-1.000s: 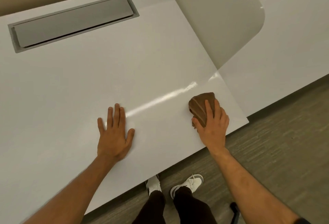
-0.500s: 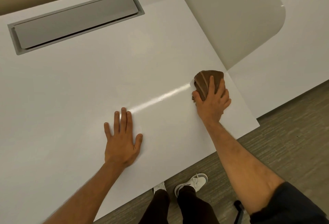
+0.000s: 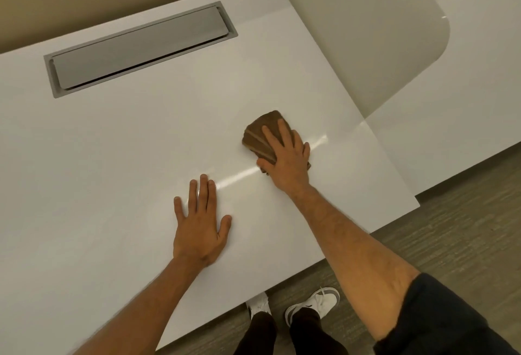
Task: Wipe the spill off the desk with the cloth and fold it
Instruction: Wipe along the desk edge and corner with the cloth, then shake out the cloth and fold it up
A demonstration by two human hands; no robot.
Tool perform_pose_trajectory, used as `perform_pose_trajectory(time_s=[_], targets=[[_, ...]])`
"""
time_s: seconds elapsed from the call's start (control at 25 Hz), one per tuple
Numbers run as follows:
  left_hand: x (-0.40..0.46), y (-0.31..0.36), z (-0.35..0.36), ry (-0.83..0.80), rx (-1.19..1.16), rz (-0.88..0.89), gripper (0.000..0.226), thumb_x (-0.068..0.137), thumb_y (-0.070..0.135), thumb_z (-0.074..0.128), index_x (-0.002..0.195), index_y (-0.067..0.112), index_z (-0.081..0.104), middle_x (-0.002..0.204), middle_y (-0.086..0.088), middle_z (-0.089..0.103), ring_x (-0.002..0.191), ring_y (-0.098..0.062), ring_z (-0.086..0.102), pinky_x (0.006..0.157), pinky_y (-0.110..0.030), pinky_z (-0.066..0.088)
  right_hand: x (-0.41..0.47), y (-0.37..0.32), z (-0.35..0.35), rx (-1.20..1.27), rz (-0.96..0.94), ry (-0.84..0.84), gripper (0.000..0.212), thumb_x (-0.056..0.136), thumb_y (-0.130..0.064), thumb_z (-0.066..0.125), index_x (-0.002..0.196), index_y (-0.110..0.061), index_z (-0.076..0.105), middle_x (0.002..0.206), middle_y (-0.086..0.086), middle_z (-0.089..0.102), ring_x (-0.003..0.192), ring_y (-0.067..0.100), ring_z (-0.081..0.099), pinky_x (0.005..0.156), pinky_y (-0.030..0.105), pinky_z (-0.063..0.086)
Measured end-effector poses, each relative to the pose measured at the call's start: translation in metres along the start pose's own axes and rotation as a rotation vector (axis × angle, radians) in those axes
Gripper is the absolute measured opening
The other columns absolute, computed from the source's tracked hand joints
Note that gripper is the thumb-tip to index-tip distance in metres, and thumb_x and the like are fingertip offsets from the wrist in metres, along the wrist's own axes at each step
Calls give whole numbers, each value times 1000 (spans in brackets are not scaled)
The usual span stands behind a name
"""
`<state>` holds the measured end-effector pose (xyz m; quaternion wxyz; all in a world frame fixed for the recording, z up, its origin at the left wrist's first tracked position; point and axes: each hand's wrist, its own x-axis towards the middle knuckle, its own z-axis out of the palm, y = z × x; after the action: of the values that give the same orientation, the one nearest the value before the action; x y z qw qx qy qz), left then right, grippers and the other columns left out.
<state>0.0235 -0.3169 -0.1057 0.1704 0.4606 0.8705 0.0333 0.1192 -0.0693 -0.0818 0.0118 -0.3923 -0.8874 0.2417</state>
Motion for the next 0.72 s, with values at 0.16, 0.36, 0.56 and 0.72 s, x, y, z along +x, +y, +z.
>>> perform_pose_trajectory(time_s=[0.16,0.36,0.56,0.72], targets=[[-2,-3,-1,6,-30,30,83,103,60,16,166,15,-10,176,-4,-16,162,-25,-14,128,-57,-4,-55,-8,2,-33,-196,-121,72,92,-25,69,155,-41,35,171,-4,14,148,38,26,119,55,19],[7,-6,-17,-176,-81,-9,86,104,58,24,162,12,-20,169,1,-32,160,-23,-24,126,-58,-8,-114,12,-16,51,-170,-317,69,94,-2,61,148,-42,46,168,-11,21,142,29,33,116,45,34],[-15,14,-59,-302,-155,-60,82,109,47,41,166,12,-5,176,-3,-14,162,-23,-14,129,-50,-6,-174,25,-68,531,164,-337,55,94,1,59,136,-35,61,145,-7,56,112,26,63,92,47,58],[-68,81,-79,-215,-462,-158,61,110,42,44,165,22,25,174,-3,22,163,-24,12,130,-46,0,-218,38,-127,831,351,-328,43,96,-11,57,102,-51,71,94,4,76,82,18,71,81,39,63]])
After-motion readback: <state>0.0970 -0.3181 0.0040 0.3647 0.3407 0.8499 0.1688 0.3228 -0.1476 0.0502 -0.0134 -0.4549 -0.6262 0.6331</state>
